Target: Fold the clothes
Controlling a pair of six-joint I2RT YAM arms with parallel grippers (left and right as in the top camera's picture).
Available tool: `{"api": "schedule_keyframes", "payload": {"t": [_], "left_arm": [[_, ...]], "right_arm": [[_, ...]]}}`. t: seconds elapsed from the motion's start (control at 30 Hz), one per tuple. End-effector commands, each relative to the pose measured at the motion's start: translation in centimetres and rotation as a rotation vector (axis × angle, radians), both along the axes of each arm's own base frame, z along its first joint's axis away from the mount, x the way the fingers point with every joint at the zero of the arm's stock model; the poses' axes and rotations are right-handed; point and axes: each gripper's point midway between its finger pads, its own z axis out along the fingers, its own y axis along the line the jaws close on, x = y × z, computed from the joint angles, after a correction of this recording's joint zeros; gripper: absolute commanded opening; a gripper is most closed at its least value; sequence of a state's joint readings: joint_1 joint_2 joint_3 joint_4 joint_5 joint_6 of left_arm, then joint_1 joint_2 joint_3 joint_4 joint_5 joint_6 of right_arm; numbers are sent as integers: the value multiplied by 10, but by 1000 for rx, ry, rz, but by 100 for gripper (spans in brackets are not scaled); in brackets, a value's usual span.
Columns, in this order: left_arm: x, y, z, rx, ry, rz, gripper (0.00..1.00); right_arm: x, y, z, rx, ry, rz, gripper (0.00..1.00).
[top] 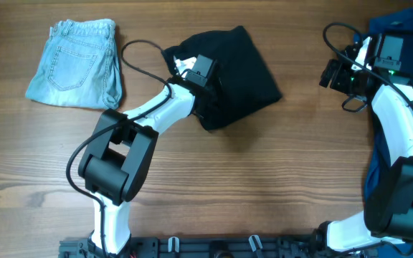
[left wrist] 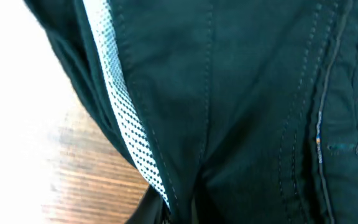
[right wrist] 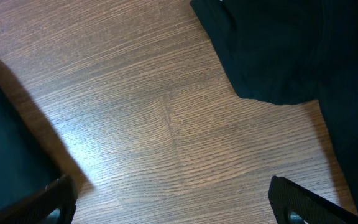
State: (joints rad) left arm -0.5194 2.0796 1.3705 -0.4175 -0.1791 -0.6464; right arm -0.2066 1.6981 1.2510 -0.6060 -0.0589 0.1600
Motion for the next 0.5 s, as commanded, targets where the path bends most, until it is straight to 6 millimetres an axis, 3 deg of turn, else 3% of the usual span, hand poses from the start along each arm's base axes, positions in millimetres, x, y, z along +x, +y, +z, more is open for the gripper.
{"api": "schedule_keyframes", "payload": {"t": [0.0, 0.2, 0.4, 0.47], "left_arm": [[24, 33, 33, 308, -132, -159, 4], [67, 62, 131, 403, -337, -119, 4], [94, 138, 187, 381, -442, 70, 4], [102, 166, 196, 378, -473, 139, 4]], "right_arm": [[-1, -1, -6, 4, 15, -2, 99], [-1, -1, -6, 4, 15, -2, 100], [-1, -1, -6, 4, 15, -2, 100], [-1, -1, -6, 4, 15, -2, 100]]}}
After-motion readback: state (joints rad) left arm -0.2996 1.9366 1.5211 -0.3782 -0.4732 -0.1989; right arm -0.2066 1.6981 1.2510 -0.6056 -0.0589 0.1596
